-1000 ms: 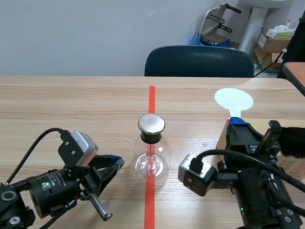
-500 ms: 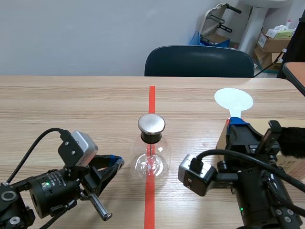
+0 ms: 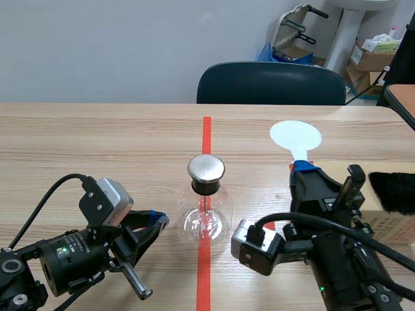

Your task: Do the electroscope experiment

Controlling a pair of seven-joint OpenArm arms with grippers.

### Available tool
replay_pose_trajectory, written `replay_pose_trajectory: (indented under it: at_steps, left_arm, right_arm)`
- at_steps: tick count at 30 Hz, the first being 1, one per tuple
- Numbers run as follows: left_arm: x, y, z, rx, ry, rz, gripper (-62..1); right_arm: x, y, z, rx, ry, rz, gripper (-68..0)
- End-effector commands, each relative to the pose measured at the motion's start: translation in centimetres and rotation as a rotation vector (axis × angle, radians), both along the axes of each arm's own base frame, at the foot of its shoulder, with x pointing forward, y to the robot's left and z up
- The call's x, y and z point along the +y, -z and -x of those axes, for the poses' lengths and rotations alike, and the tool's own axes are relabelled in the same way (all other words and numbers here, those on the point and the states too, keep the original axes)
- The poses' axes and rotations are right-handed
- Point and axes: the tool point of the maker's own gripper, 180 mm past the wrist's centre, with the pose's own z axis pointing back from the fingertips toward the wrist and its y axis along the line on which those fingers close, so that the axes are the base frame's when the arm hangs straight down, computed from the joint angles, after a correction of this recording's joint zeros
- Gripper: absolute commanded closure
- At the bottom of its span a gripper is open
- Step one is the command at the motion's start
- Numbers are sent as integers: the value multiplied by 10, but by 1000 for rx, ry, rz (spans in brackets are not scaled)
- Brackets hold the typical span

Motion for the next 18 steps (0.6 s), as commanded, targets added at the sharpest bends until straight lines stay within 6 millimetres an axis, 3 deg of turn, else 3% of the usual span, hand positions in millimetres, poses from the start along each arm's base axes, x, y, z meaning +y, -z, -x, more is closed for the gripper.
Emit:
replay_pose_trajectory:
  at_steps: [1, 18]
  left_arm:
    - [-5, -9, -3, -23, 1, 31, -41]
    - [-4, -8, -3, -17, 0, 26, -41]
  right_arm:
    - [2, -4, -1, -18, -34, 11, -20]
    - [69, 4, 34, 11, -459, 41, -20]
